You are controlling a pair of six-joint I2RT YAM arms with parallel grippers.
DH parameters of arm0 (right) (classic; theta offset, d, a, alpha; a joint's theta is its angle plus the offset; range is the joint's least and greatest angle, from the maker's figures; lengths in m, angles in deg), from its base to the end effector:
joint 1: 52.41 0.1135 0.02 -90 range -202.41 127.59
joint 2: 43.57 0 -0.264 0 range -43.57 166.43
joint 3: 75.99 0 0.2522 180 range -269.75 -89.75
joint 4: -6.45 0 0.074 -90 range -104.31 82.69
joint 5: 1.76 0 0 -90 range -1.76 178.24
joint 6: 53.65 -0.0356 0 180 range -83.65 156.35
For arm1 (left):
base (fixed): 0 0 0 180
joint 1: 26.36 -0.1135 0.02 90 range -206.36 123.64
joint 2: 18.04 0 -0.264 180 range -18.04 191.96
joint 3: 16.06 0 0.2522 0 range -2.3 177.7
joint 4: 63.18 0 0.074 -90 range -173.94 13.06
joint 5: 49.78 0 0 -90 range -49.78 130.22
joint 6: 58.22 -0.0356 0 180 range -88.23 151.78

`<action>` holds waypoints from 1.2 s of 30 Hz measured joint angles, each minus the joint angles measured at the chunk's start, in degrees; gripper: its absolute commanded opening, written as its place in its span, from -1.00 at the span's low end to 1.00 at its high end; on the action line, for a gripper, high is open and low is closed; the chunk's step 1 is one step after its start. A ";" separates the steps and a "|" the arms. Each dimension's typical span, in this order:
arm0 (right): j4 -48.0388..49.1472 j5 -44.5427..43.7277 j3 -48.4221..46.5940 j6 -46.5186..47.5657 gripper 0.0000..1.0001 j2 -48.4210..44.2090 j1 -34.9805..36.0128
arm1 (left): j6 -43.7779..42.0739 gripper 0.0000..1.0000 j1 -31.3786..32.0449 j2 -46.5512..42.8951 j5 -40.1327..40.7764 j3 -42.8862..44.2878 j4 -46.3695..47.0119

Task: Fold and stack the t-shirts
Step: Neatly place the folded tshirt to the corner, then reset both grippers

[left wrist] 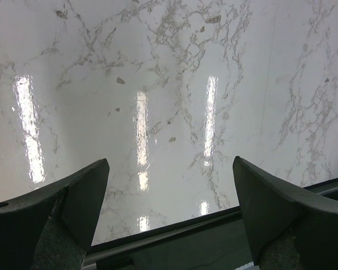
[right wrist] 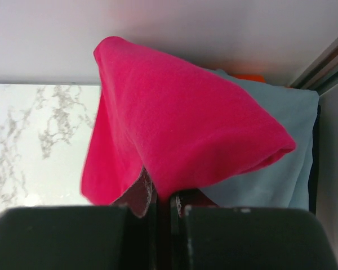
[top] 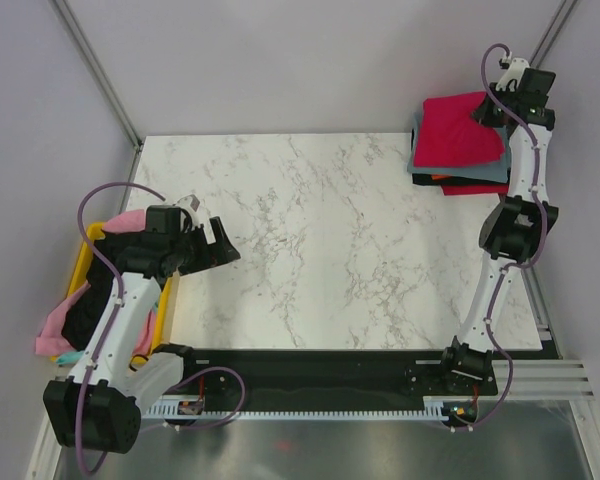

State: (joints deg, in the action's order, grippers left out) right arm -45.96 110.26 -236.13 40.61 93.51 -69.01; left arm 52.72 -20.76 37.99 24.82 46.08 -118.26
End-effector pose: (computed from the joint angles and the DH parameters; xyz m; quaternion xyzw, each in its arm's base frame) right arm 0.5200 -0.1411 0.3396 -0.0048 0.8527 0.0724 0.5173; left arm 0.1925 -0.0284 0.2776 -0.0773 0.9261 -0.2019 0.3092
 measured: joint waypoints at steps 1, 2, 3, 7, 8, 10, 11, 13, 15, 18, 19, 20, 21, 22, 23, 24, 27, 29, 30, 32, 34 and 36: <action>0.83 0.00 -0.33 0.00 -1.00 1.57 -0.44 | 0.02 0.97 0.00 0.00 0.02 -0.02 0.00; 1.57 -0.02 -0.55 0.02 -1.00 2.64 -0.72 | 0.02 0.96 0.00 0.04 0.00 -0.02 0.00; 2.49 -0.22 -0.63 -0.02 -1.00 4.09 -1.16 | 0.02 0.97 0.00 0.07 0.00 -0.02 0.04; 5.53 -3.08 -1.79 -1.11 0.52 8.87 -2.58 | 0.02 0.96 0.00 0.22 0.02 -0.02 0.20; 6.49 -4.11 -2.16 -1.64 0.86 9.92 -2.99 | 0.02 0.96 0.00 0.28 0.02 -0.02 0.26; 8.57 -6.12 -2.47 -2.67 0.96 11.19 -3.96 | 0.02 0.97 0.00 0.39 0.02 -0.02 0.42; 9.57 -7.65 -2.47 -3.30 0.96 11.58 -4.52 | 0.02 0.96 0.00 0.44 0.02 -0.02 0.48; 11.76 -10.43 -2.34 -4.90 0.96 11.72 -5.92 | 0.02 0.96 0.02 0.44 0.02 -0.02 0.68; 14.80 -12.59 -1.75 -6.45 0.96 11.32 -7.39 | 0.02 0.96 0.22 0.44 0.04 -0.02 0.79; 17.62 -13.57 2.89 -8.22 0.96 8.31 -8.11 | 0.02 0.96 0.39 0.44 0.02 -0.02 0.79; 18.36 -14.62 4.74 -9.31 0.96 6.97 -7.93 | 0.02 0.96 0.50 0.39 0.02 -0.02 0.81; 18.73 -15.65 6.45 -10.49 0.96 5.55 -7.89 | 0.02 0.96 0.52 0.37 0.02 -0.02 0.79; 18.78 -16.37 7.63 -11.39 0.96 4.26 -7.93 | 0.02 0.97 0.55 0.28 0.02 -0.02 0.81; 19.19 -17.20 9.64 -12.90 0.96 2.12 -8.13 | 0.02 0.97 0.55 0.17 0.02 -0.02 0.83; 19.39 -17.68 11.39 -14.32 0.96 0.15 -8.28 | 0.02 0.97 0.55 0.07 0.02 -0.02 0.83; 19.50 -17.86 13.25 -15.96 0.96 -2.16 -8.46 | 0.02 0.97 0.55 -0.04 0.02 -0.02 0.85; 21.09 -17.77 18.67 -21.05 0.96 -9.92 -9.22 | 0.02 0.97 0.55 -0.59 0.02 -0.02 0.96; 22.60 -16.92 22.21 -24.87 0.96 -16.33 -9.97 | 0.02 0.97 0.55 -1.27 0.02 -0.02 0.96; 23.80 -16.50 24.20 -26.56 0.96 -19.69 -9.97 | 0.02 0.97 0.55 -1.73 0.02 -0.02 0.98; 26.18 -16.09 28.74 -28.76 0.96 -26.45 -9.40 | 0.02 0.97 0.52 -2.64 0.02 -0.02 1.03; 29.35 -16.22 35.85 -29.57 0.96 -34.56 -5.68 | 0.02 0.97 0.52 -3.30 0.04 -0.02 1.03; 31.85 -16.70 43.89 -29.51 0.96 -41.86 2.45 | 0.02 0.97 0.52 -3.72 0.04 -0.02 1.05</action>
State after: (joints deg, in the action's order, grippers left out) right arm -14.11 93.56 -192.25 11.10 51.65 -66.57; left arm 52.75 -20.23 34.28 24.87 46.06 -117.22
